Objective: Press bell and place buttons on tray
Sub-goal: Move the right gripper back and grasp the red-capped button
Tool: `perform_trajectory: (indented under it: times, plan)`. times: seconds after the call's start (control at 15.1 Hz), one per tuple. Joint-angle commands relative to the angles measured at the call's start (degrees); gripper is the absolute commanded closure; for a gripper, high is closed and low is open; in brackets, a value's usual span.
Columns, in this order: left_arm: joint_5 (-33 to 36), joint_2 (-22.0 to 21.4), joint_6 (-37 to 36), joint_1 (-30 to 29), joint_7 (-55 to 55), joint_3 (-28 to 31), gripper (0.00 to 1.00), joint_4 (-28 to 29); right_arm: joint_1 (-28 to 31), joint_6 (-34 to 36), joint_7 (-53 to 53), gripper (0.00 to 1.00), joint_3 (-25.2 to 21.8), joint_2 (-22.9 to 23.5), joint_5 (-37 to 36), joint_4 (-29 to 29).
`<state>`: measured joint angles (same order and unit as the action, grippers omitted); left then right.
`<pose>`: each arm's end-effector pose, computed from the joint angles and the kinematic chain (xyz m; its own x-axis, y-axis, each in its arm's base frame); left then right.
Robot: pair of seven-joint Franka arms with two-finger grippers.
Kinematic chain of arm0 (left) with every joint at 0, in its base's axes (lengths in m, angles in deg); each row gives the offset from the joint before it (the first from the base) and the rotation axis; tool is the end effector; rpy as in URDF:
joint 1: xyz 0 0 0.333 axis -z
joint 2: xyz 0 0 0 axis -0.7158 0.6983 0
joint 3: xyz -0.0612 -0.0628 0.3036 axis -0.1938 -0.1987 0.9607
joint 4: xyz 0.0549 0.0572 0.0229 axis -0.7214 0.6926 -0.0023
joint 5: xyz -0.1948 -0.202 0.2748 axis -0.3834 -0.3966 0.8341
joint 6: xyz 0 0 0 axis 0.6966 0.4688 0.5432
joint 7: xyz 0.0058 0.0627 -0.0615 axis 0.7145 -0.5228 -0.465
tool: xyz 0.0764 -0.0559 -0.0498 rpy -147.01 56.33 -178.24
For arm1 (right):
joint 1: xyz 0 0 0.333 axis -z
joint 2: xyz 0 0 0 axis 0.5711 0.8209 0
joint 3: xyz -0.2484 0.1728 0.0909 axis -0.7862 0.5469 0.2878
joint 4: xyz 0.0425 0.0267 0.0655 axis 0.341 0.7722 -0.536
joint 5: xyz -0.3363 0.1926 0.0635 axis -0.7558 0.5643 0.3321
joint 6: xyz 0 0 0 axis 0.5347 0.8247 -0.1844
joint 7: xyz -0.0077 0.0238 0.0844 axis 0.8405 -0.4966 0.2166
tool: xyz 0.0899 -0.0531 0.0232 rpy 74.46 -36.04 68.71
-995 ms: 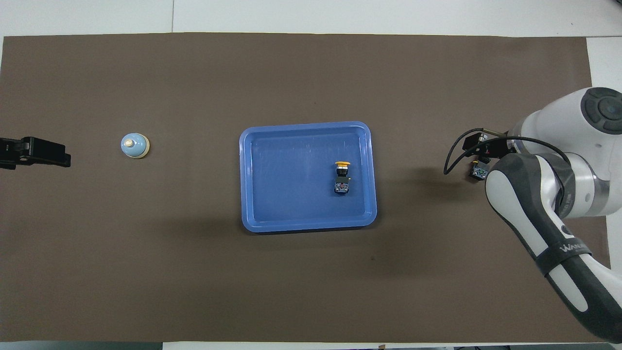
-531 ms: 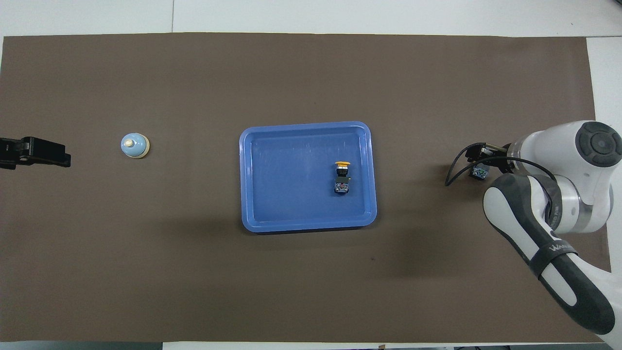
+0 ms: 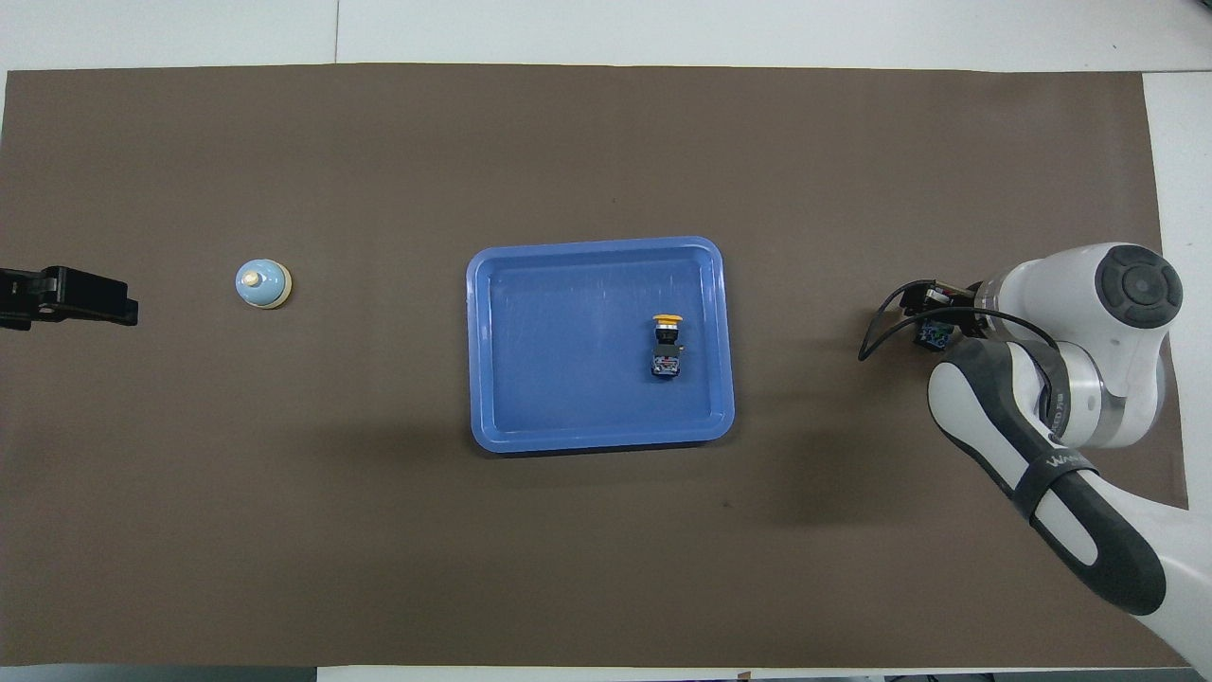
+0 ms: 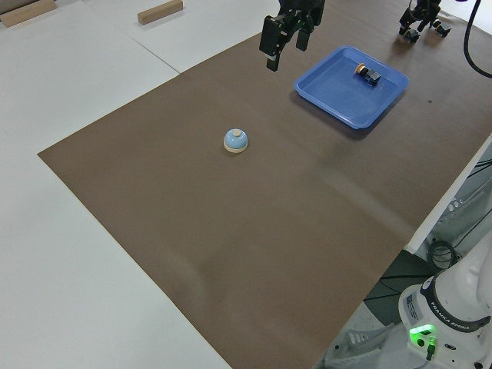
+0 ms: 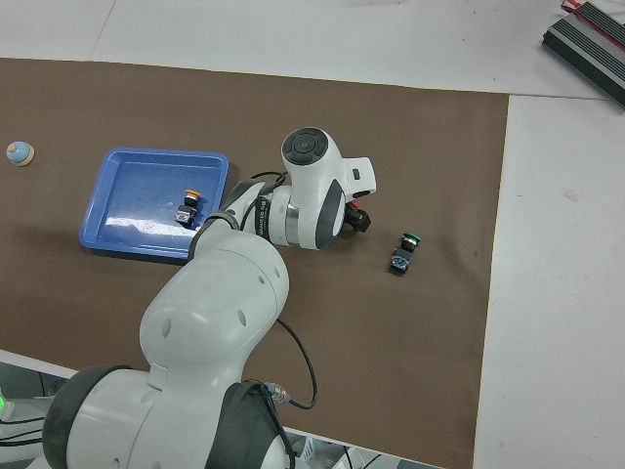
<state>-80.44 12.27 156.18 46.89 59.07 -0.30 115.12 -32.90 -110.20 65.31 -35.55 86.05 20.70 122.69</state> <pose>0.5366 -0.0108 0.6019 0.9992 -0.0392 -0.0119 -0.0390 -0.9991 0.0137 0.5600 -0.0334 0.2884 0.9067 -0.4146 0.0774 -0.4163 -0.9092 0.0065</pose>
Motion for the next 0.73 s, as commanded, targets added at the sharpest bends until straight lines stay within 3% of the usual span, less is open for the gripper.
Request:
perform_trajectory:
  times: [0.0,0.13,0.27,0.33,0.66]
  plan:
    - [0.4,0.07,-0.66,0.13,0.03,0.18,0.0,-0.37,0.98,-1.28,0.48,0.25,0.81,0.23,-0.51,0.46]
    - [0.4,-0.02,-0.66,0.13,0.03,0.18,0.0,-0.37,0.98,-1.28,0.48,0.57,0.81,0.23,-0.42,0.81]
    - [0.4,0.07,-0.66,0.13,0.03,0.18,0.0,-0.37,0.89,-1.19,0.39,0.96,0.89,0.14,-0.42,0.9]
    - [0.4,0.07,-0.66,0.13,0.03,0.18,0.0,-0.37,0.63,-1.11,0.3,1.0,0.89,0.14,-0.42,0.9]
    - [0.4,0.07,-0.66,0.13,0.03,0.18,0.0,-0.37,-0.34,3.35,0.21,1.0,1.86,-0.56,-0.16,-2.07]
